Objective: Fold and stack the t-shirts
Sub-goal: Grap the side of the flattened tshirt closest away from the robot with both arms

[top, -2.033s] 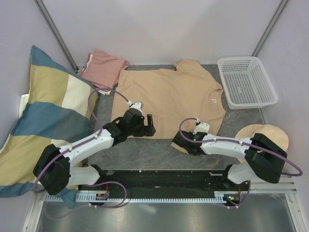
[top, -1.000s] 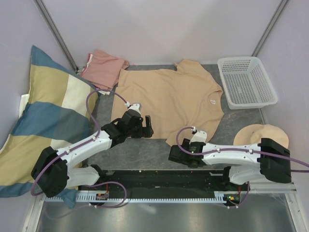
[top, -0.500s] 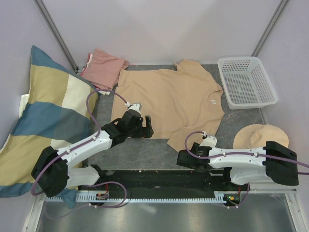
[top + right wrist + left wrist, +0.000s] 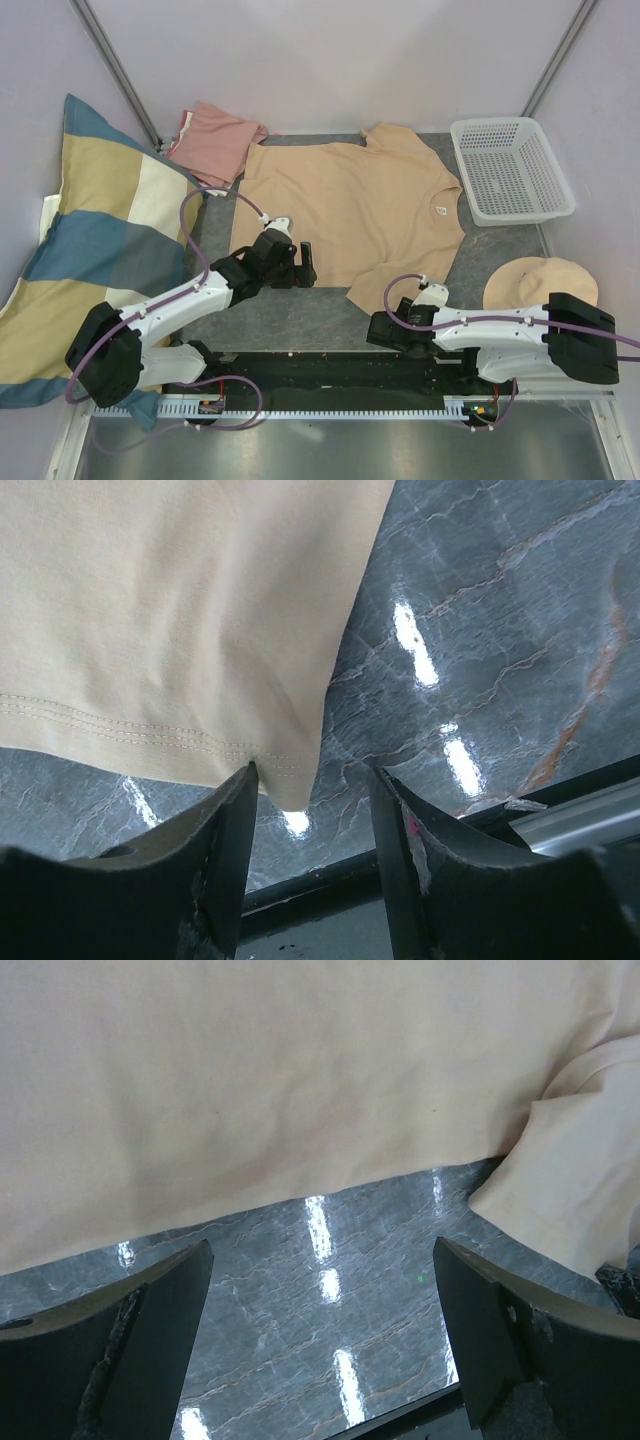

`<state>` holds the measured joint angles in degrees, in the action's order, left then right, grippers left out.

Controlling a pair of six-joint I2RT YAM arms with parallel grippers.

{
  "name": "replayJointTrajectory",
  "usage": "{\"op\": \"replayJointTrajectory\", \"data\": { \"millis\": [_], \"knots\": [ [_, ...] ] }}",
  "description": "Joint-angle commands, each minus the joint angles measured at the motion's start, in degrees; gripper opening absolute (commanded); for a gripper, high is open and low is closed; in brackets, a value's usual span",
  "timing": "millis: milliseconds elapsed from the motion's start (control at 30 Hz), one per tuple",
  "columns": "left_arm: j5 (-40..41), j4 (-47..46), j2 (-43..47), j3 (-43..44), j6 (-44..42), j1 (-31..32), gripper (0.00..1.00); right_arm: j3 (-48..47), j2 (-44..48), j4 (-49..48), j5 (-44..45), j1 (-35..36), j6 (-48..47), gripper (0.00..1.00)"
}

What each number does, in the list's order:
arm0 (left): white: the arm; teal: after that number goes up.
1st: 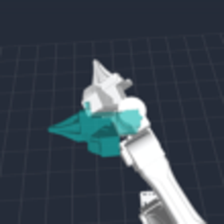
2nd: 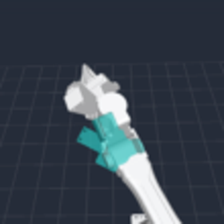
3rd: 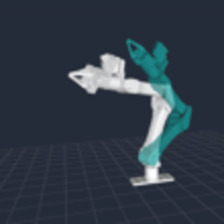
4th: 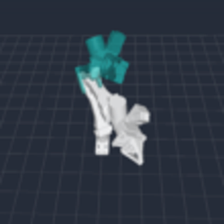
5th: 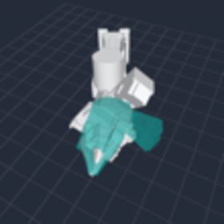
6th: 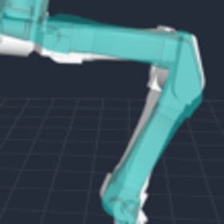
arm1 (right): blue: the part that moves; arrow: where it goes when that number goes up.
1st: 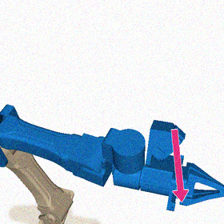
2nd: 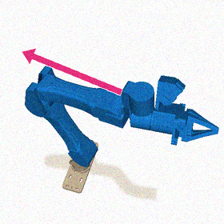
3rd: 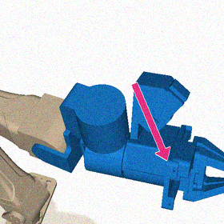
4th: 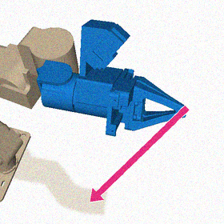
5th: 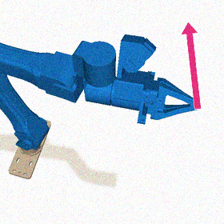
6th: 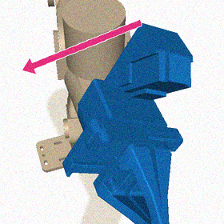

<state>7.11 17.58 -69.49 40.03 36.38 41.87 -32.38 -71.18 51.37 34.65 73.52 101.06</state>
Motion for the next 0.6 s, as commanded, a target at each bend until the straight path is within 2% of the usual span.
{"op": "replayJointTrajectory", "data": {
  "millis": [0,133,433,467,567],
  "knots": [
    [0.53,-0.27,1.73,-0.74,-0.79,-0.03,1.00,2.23,-0.63,-4.70,-1.96,0.14,0.55,0.56],
    [0.97,-0.01,2.34,-1.01,-0.79,-0.03,1.00,2.15,-2.03,-5.85,-2.48,0.14,-0.07,0.51],
    [1.67,0.96,2.61,-1.09,-0.52,-0.12,1.00,3.02,-2.65,-8.30,-3.19,0.14,-0.60,0.10],
    [1.85,1.22,2.70,-1.10,-0.43,-0.03,1.00,3.20,-2.65,-8.66,-3.28,0.22,-0.60,0.02],
    [3.95,4.20,3.66,-0.83,0.53,-0.21,1.00,3.11,-2.91,-9.01,-3.28,0.14,-1.12,0.00]
  ]
}}
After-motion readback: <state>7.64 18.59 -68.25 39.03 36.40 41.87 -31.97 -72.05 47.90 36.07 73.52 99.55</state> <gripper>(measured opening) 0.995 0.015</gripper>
